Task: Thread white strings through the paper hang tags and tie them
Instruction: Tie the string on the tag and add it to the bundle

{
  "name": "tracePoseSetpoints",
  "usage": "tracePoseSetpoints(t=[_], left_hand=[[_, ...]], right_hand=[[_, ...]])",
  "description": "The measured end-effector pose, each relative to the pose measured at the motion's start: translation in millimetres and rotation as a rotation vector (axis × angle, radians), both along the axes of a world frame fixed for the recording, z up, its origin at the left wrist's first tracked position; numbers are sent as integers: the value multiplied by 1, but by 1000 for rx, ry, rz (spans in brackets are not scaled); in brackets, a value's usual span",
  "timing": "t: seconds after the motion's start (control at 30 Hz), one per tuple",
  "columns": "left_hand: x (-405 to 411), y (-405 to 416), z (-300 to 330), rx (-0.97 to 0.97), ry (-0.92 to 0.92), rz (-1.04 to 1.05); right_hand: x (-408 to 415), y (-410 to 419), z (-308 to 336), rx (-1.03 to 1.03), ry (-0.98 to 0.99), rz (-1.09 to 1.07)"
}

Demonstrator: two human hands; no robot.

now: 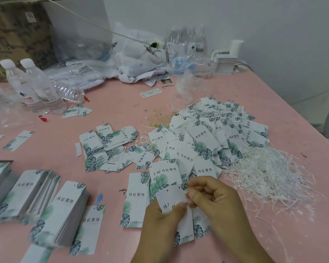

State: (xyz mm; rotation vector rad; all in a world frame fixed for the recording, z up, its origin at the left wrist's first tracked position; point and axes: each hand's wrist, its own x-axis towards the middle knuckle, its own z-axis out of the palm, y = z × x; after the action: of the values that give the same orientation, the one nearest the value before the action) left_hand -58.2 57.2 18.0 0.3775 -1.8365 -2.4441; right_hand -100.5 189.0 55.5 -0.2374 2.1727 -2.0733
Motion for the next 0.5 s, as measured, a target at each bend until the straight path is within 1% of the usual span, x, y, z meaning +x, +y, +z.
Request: tracePoseSetpoints(t=[0.3, 0.5], left_hand=[[3, 2, 6, -33, 15, 42], [3, 2, 0, -144, 52, 37]], right_hand=[[7, -5, -7, 166, 137, -117], [7, -5, -10, 313, 243, -100]])
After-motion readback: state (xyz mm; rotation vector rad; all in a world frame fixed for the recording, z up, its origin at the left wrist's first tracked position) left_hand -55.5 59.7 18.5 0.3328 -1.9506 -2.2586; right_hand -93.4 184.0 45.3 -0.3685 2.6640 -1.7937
